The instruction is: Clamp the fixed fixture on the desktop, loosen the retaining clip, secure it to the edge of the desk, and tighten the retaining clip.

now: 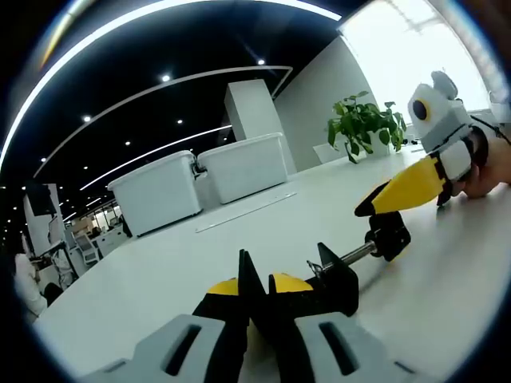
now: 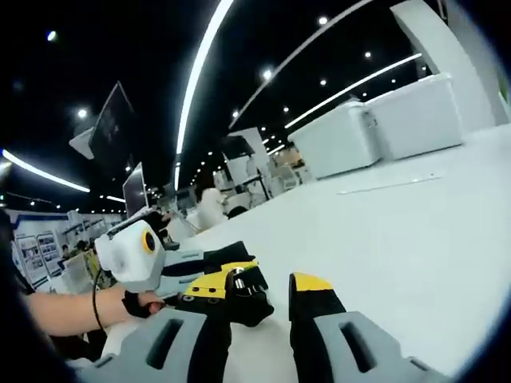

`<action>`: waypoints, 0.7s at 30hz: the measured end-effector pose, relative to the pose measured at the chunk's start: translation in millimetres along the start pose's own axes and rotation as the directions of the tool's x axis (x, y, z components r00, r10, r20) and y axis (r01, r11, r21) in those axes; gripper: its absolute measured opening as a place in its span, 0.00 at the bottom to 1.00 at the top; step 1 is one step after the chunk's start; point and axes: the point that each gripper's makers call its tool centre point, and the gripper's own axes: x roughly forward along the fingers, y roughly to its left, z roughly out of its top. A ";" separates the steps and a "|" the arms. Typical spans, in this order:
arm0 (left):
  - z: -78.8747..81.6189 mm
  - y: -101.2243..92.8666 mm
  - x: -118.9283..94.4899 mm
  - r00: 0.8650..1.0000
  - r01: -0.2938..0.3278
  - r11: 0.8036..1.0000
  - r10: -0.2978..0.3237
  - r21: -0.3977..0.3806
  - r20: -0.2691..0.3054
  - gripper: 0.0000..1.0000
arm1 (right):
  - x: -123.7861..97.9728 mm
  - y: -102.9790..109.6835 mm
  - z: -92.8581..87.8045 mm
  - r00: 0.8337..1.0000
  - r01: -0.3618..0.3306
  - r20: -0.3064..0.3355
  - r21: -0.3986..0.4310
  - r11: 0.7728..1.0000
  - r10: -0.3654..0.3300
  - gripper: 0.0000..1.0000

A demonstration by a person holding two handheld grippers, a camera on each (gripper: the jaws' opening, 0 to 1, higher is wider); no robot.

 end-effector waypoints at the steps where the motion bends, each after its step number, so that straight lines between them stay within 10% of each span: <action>1: 0.0 0.1 0.1 1.000 0.000 1.000 0.000 0.000 0.000 0.10 | -0.3 2.5 -1.3 1.000 -0.004 0.000 0.003 1.000 0.004 0.27; 17: -0.1 -0.2 -0.1 1.000 -0.001 1.000 0.001 0.001 0.000 0.10 | 5.9 16.7 -12.0 0.998 -0.046 -0.051 -0.182 0.982 0.037 0.19; 21: -0.1 -0.2 -0.1 1.000 0.000 1.000 0.000 -0.002 0.000 0.10 | 6.0 25.0 -10.7 0.998 -0.036 -0.057 -0.473 0.880 0.010 0.19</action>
